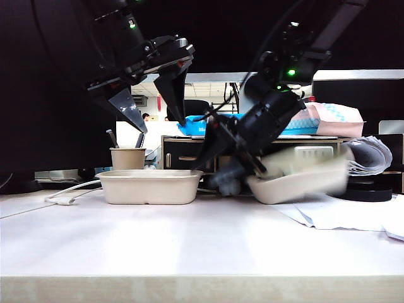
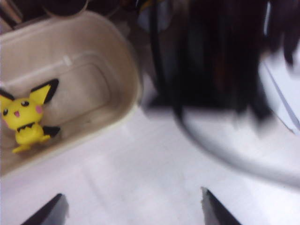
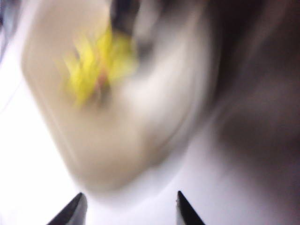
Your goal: Put the dolls with similar sizes into the same paper box, while dolls with different sizes go into separate paper boxes.
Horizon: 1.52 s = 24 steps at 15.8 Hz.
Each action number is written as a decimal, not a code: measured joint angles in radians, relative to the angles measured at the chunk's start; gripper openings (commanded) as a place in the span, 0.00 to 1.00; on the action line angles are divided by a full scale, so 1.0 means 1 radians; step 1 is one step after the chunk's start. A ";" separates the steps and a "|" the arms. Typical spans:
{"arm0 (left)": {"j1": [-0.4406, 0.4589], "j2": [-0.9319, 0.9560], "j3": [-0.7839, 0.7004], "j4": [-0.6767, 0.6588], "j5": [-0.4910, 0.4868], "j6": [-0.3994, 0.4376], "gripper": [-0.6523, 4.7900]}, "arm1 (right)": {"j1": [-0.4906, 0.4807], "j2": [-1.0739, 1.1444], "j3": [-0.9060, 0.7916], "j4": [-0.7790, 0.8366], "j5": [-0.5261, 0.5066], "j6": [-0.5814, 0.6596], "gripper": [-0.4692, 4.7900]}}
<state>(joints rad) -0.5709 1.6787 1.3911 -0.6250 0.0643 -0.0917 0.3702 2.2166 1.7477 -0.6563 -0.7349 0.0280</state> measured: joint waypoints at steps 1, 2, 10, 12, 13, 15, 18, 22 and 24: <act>0.000 0.000 0.000 0.006 0.000 0.002 0.81 | 0.005 -0.017 -0.013 -0.046 0.006 -0.005 0.46; 0.001 -0.008 -0.001 0.007 -0.011 0.002 0.79 | 0.002 -0.073 -0.018 -0.062 0.013 -0.016 0.44; 0.004 -0.565 0.001 -0.034 -0.248 0.017 0.11 | -0.043 -0.865 0.001 -0.275 0.375 -0.105 0.08; 0.005 -0.699 -0.001 -0.090 -0.281 -0.003 0.11 | -0.043 -0.985 0.001 -0.356 0.478 -0.105 0.08; 0.004 -0.769 -0.002 -0.106 -0.284 -0.013 0.11 | -0.044 -1.053 0.000 -0.396 0.491 -0.104 0.08; 0.003 -0.941 -0.006 -0.114 -0.235 -0.056 0.11 | -0.043 -1.221 -0.004 -0.442 0.492 -0.048 0.08; 0.003 -1.176 -0.074 -0.164 -0.189 -0.141 0.11 | -0.043 -1.481 -0.002 -0.433 0.557 0.020 0.08; 0.003 -1.419 -0.311 -0.272 -0.227 -0.153 0.11 | -0.043 -1.813 -0.241 -0.391 0.726 0.025 0.08; 0.003 -1.443 -0.495 -0.121 -0.352 -0.134 0.11 | -0.043 -1.989 -0.582 -0.250 0.740 0.025 0.08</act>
<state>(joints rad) -0.5674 0.2359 0.8959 -0.7456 -0.2878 -0.2253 0.3267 0.2279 1.1660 -0.9062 0.0048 0.0532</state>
